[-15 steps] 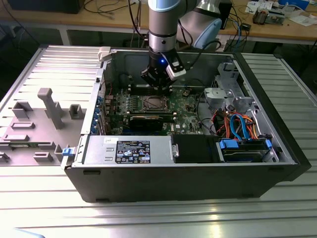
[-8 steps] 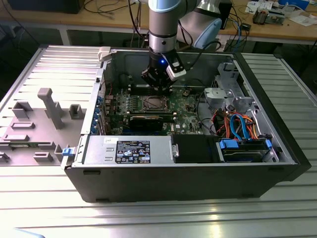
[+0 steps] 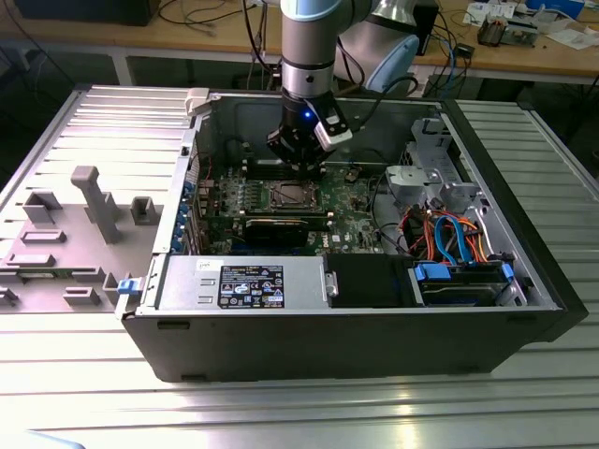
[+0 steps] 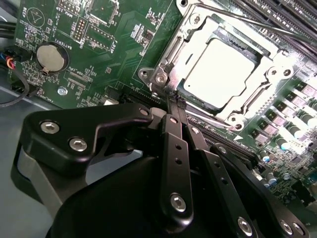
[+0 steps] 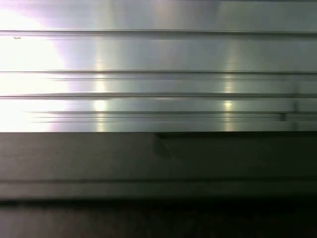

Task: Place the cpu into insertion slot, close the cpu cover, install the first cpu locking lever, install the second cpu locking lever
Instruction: 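Install the first cpu locking lever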

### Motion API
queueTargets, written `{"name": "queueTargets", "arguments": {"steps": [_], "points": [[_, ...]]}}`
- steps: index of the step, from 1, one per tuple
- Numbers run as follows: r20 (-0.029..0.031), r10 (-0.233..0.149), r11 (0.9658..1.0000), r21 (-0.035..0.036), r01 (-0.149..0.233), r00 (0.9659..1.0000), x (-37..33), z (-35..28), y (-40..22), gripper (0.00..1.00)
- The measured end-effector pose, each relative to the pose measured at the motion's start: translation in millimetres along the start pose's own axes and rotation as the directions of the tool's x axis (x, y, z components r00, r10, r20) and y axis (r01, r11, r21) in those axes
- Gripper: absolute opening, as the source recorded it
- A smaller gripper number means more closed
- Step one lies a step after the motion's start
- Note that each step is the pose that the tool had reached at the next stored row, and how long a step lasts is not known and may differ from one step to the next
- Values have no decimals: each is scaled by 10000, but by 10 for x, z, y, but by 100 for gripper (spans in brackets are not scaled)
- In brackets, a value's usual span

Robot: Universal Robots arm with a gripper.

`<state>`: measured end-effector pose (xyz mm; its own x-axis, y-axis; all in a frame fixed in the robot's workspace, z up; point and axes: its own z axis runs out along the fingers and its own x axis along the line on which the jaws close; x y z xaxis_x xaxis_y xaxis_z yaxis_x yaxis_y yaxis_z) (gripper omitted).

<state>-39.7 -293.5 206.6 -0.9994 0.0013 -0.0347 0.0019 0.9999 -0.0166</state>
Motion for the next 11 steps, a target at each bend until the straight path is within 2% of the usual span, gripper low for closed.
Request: {"name": "queueTargets", "arguments": {"steps": [2, 5, 11], "points": [[0, 1, 10000, 13, -1, 10000, 0, 0, 2, 11], [-1, -3, 9999, 110, 3, 10000, 0, 8, 7, 11], [-1, -9, 9997, 242, 9, 10000, -3, 20, 15, 11]]}}
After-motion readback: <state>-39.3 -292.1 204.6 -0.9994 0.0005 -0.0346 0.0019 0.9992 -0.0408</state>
